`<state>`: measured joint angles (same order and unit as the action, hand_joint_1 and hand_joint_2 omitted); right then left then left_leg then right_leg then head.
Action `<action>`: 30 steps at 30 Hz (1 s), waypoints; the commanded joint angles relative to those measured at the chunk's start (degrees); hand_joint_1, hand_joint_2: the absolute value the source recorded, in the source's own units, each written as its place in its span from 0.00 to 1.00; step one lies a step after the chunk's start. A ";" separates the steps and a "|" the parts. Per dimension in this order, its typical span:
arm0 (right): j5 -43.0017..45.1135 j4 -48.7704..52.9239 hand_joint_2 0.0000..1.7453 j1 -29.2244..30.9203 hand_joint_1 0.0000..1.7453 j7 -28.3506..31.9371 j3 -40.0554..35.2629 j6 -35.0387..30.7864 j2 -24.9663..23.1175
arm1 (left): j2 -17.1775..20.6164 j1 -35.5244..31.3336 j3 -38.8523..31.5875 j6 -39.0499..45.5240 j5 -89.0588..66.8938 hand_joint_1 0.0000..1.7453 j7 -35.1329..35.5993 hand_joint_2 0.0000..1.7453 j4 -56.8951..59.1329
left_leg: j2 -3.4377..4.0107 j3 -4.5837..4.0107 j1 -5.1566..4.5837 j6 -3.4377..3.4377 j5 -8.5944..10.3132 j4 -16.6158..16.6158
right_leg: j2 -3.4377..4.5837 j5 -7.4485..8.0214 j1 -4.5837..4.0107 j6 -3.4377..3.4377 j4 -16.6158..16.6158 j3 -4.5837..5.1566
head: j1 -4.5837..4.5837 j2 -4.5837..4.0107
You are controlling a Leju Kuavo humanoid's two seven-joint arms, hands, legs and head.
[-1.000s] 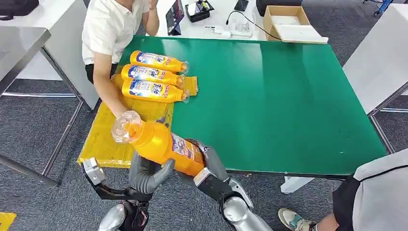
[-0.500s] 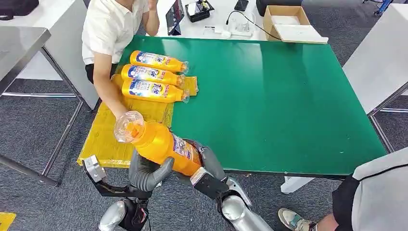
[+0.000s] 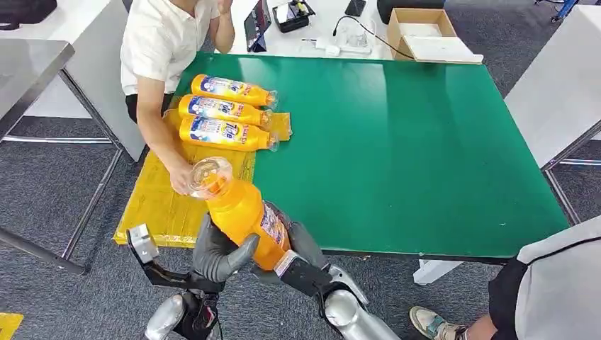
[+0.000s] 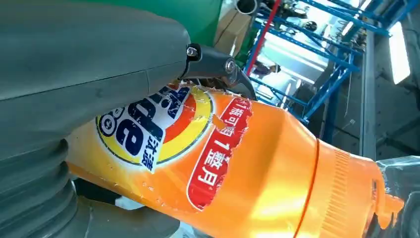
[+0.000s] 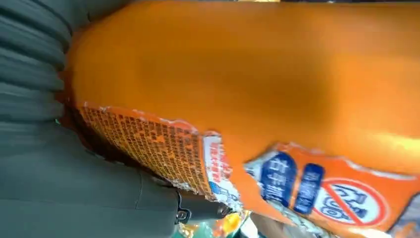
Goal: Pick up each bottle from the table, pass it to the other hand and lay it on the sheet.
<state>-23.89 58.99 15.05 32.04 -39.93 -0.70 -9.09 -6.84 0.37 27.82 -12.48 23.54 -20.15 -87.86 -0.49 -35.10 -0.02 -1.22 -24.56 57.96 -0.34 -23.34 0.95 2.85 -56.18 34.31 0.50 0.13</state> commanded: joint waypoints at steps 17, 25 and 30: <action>-5.99 9.12 1.00 -12.19 0.00 -1.53 8.67 -19.54 5.23 | -0.80 1.66 -9.59 10.73 -2.02 1.00 0.57 1.00 -1.40 | 0.01 0.08 0.03 0.06 -0.06 -0.03 | 0.00 -0.05 -0.04 -0.09 0.05 -0.10 | 0.00 0.00; -6.33 16.31 1.00 -19.01 0.00 -0.33 16.46 -26.88 7.36 | -1.06 -0.01 -11.86 27.84 -16.64 1.00 -4.67 1.00 1.36 | -0.14 0.24 0.02 0.06 -0.13 -0.04 | -0.15 -0.16 -0.03 -0.11 0.07 -0.30 | 0.00 0.00; -6.38 16.93 1.00 -19.14 0.00 -0.35 16.60 -26.94 7.50 | -0.76 -0.81 -12.26 27.81 -16.65 1.00 -4.73 1.00 1.88 | -0.07 0.01 0.00 0.05 -0.03 -0.04 | -0.07 -0.05 -0.01 -0.07 0.06 -0.02 | 0.02 0.00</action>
<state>-29.97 72.48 -2.24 31.61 -27.19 -27.21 -3.56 -7.85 2.60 17.68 13.76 9.02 -24.20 -89.79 -0.50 -35.19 -0.03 -1.21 -24.59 57.96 -0.34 -23.35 0.96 2.85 -56.15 34.40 0.52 0.13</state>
